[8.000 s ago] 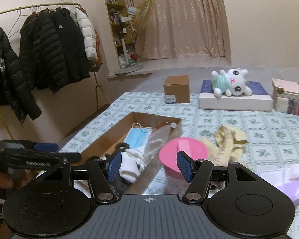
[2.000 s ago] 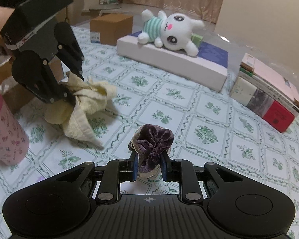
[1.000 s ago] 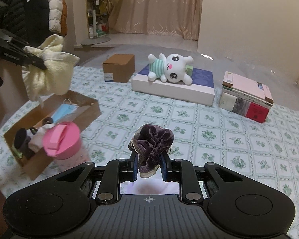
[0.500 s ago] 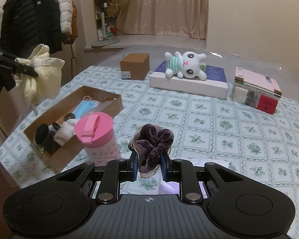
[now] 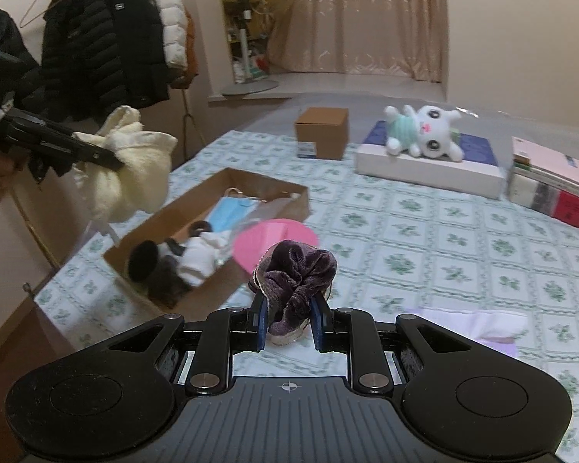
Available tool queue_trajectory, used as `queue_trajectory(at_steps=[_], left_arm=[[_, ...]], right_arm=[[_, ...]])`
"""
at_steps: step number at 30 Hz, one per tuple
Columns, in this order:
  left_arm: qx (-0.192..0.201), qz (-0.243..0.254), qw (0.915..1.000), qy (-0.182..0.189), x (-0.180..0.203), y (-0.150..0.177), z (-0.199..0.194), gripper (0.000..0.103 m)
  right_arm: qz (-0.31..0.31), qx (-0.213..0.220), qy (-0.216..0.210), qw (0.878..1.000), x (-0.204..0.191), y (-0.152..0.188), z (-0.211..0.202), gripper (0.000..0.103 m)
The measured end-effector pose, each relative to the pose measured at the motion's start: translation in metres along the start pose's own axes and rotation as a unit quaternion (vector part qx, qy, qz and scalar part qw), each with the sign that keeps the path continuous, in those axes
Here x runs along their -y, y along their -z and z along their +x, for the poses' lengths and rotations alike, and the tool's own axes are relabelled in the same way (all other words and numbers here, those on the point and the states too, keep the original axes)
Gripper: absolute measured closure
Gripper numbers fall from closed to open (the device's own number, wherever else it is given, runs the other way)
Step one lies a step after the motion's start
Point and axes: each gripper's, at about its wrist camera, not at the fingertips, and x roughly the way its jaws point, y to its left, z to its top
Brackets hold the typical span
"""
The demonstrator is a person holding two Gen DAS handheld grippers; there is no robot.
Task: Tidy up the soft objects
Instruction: 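Carry the yellow towel and purple scrunchie over the cardboard box with both grippers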
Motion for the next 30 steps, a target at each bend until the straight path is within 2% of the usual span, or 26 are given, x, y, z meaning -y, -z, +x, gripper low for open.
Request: queue_trajectory(at_steps=[14,30], left_arm=[[-0.011,-0.015,0.9998,0.001,-0.01,0.025,0.006,0.08],[-0.018,-0.022,0.9996,0.009,-0.024,0.026,0.024,0.08]], right_arm=[[-0.012,-0.008,-0.046,0.999,-0.047,-0.008,0.034,0.081],[-0.018,-0.02,-0.069,0.997,-0.077,-0.026,0.072,0.081]])
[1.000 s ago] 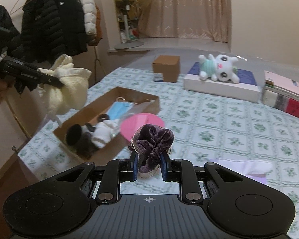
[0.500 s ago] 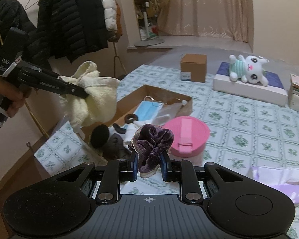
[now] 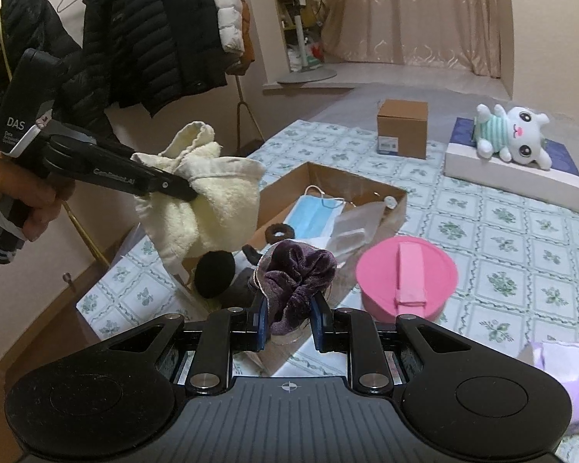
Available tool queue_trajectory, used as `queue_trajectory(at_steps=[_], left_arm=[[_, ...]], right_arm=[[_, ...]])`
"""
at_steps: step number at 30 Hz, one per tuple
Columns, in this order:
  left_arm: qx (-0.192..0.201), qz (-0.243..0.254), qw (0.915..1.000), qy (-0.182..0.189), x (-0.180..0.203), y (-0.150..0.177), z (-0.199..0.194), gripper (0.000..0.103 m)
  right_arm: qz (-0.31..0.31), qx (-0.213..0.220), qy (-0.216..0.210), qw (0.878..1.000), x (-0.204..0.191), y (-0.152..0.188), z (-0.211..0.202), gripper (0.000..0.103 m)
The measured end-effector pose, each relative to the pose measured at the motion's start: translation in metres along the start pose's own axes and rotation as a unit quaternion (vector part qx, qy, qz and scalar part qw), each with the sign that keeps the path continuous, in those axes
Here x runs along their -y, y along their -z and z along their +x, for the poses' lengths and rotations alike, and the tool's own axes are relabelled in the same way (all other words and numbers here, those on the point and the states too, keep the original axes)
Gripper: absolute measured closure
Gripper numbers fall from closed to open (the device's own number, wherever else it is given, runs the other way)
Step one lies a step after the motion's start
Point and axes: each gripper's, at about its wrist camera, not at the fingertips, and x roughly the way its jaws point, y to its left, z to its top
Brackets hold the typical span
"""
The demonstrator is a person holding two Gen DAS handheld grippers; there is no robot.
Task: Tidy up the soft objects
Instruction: 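Carry the yellow towel and purple scrunchie over the cardboard box with both grippers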
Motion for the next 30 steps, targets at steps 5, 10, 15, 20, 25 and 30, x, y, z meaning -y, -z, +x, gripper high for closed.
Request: queue_trajectory(at_steps=[5,10,15,20,25,30], left_arm=[[0.0,-0.005,1.0,0.005,-0.01,-0.005,0.011,0.08],[-0.001,-0.004,1.0,0.009,-0.019,-0.013,0.024,0.08],[-0.002,-0.004,0.9999,0.011,-0.026,-0.02,0.037,0.08],[-0.004,-0.005,0.9999,0.013,-0.031,-0.025,0.049,0.08],[-0.008,-0.003,0.9998,0.015,-0.035,-0.028,0.059,0.08],[-0.007,-0.007,0.9998,0.016,-0.041,-0.034,0.066,0.08]], right_arm=[[-0.007,-0.002,-0.001,1.0,-0.003,-0.013,0.018,0.081],[-0.013,-0.007,0.002,1.0,-0.004,-0.029,0.041,0.081],[-0.015,-0.015,0.009,1.0,-0.002,-0.041,0.065,0.081],[-0.009,-0.015,0.022,1.0,0.001,-0.05,0.085,0.081],[-0.001,-0.015,0.031,0.999,0.004,-0.055,0.099,0.081],[0.008,-0.017,0.049,0.999,0.006,-0.06,0.109,0.081]])
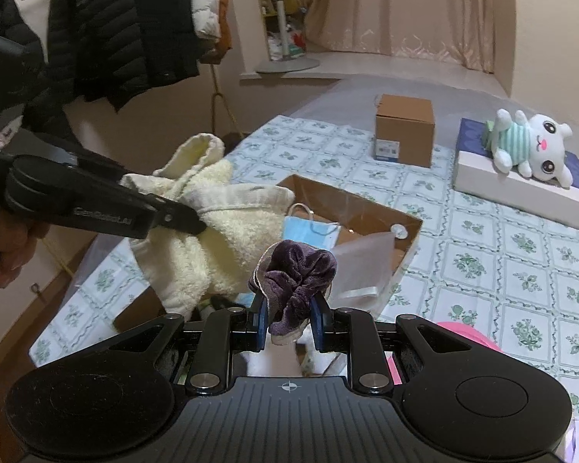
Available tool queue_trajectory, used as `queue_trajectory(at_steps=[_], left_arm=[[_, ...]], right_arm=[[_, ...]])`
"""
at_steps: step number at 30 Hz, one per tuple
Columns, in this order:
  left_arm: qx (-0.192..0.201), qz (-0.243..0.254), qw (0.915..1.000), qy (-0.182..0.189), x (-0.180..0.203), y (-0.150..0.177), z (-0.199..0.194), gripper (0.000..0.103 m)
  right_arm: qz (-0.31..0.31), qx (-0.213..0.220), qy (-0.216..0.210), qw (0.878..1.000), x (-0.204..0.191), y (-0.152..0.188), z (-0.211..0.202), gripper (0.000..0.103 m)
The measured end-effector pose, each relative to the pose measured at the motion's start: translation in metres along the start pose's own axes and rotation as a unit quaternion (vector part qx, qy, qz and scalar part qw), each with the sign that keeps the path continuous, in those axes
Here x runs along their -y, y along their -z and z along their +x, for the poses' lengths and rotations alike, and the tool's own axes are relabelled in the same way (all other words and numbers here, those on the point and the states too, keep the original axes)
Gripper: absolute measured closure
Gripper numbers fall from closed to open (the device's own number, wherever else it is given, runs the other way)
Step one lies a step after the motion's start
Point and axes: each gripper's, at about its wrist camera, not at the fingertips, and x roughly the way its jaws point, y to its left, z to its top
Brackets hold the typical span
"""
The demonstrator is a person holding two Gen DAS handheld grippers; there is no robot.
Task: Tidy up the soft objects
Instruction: 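Carry the yellow towel and purple scrunchie over the cardboard box with both grippers, then open the left gripper to drop the towel into the box while the right gripper holds the scrunchie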
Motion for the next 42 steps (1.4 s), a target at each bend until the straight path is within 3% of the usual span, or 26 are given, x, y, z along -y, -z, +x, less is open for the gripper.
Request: queue_trajectory(at_steps=[10,21,42], left_arm=[[0.001,-0.003,1.0,0.009,-0.008,-0.015,0.021,0.08],[-0.014,-0.004,0.9998,0.012,-0.013,-0.009,0.049,0.08],[-0.017,-0.001,0.9998,0.008,-0.017,-0.006,0.064,0.078]], right_arm=[[0.02,-0.007,0.022,1.0,0.009,-0.007,0.022,0.081],[0.025,-0.016,0.026,0.999,0.012,-0.007,0.041,0.081],[0.037,-0.02,0.025,0.999,0.017,-0.01,0.057,0.081]])
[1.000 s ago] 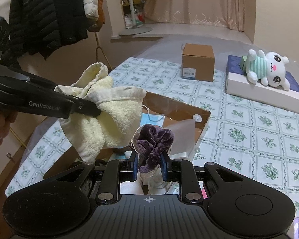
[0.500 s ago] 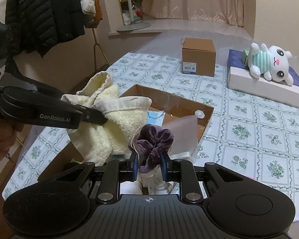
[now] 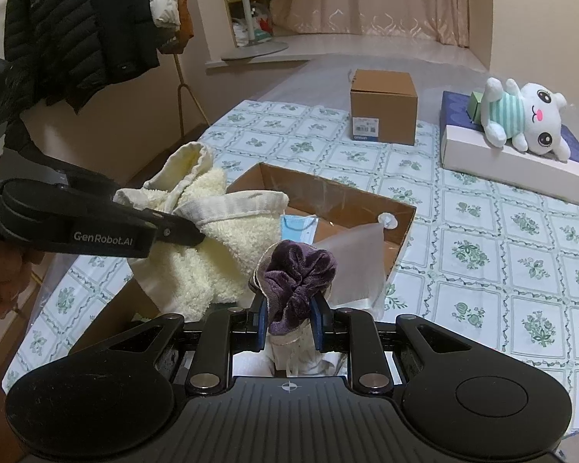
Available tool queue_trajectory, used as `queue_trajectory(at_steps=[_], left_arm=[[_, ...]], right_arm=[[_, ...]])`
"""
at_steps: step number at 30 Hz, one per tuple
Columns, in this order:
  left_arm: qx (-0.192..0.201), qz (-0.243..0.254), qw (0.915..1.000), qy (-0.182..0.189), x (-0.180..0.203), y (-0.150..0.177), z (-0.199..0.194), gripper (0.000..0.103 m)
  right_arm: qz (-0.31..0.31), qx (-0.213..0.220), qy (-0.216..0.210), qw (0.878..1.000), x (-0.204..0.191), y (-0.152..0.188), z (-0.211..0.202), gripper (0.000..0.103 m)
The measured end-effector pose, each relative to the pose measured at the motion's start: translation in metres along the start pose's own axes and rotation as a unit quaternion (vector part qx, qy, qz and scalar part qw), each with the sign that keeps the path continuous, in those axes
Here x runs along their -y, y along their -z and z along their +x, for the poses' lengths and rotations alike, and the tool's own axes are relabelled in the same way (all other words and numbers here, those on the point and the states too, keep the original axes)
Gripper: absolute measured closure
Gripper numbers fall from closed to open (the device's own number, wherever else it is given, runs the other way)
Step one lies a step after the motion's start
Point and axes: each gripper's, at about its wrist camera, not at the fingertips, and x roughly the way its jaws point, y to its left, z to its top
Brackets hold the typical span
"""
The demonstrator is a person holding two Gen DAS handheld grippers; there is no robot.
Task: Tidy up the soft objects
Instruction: 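Open the left gripper to drop the towel into the box while the right gripper holds the scrunchie, then lower the purple scrunchie into the box and open the right gripper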
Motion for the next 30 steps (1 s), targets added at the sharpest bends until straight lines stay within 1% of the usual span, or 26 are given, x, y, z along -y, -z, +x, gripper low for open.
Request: queue_trajectory(at_steps=[1,2,4,5,6,11,17,24,30], left_arm=[[0.0,-0.001,1.0,0.001,0.0,0.0,0.001,0.076],[0.0,-0.001,1.0,0.002,-0.001,0.0,0.002,0.072],[0.004,-0.004,1.0,0.003,-0.001,0.001,0.002,0.061],[0.006,-0.006,1.0,0.001,-0.002,0.001,0.002,0.05],[0.009,-0.008,0.9999,-0.001,-0.003,0.002,0.001,0.047],[0.02,-0.013,0.9996,-0.014,-0.009,0.008,-0.008,0.047],[0.03,-0.014,0.999,-0.031,-0.013,0.027,-0.023,0.046],[0.036,-0.018,0.9979,-0.051,-0.017,0.047,-0.03,0.044],[0.037,-0.008,0.9976,-0.058,-0.013,0.052,-0.029,0.043]], right_arm=[[0.001,0.0,0.0,1.0,0.0,0.0,0.001,0.081],[0.002,-0.001,0.001,1.0,0.001,-0.001,0.002,0.081],[0.006,-0.001,0.002,1.0,0.002,0.0,0.004,0.081],[0.007,-0.002,0.003,1.0,0.002,-0.001,0.004,0.081],[0.008,-0.002,0.003,1.0,0.003,-0.001,0.004,0.081],[0.013,-0.003,0.004,1.0,0.005,0.0,0.004,0.081],[0.019,-0.002,0.001,1.0,0.005,-0.001,0.006,0.081],[0.027,-0.003,0.001,1.0,0.006,0.0,0.009,0.081],[0.032,-0.022,0.003,0.999,0.004,0.001,0.025,0.081]])
